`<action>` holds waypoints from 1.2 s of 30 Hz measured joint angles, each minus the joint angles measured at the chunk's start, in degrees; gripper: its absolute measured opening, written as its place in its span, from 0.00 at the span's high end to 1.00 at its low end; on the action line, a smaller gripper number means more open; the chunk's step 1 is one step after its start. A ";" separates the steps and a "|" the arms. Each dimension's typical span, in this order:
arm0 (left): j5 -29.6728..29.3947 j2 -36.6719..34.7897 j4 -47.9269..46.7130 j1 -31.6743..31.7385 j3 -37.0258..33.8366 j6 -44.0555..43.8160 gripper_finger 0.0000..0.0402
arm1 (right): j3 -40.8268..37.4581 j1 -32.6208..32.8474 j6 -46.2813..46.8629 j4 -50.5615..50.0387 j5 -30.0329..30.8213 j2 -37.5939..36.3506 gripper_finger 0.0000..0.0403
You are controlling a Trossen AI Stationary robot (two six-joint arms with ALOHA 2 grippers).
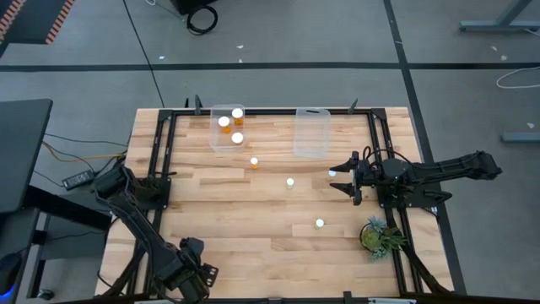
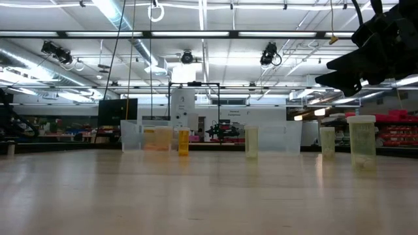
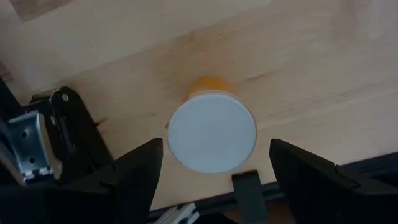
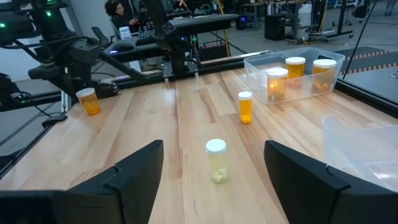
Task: Pick and place medicine bottles into bin by pill shape (circle, oval)
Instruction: Put the large orange pill bottle into the left transparent bin
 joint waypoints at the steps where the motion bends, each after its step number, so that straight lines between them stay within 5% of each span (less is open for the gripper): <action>1: -0.10 0.42 0.02 0.00 0.00 0.03 0.25 | 0.01 0.00 0.00 0.00 0.01 0.00 0.29; 36: -1.34 3.13 -0.35 0.24 0.00 2.96 0.27 | -0.01 0.00 0.00 0.00 0.00 0.00 0.29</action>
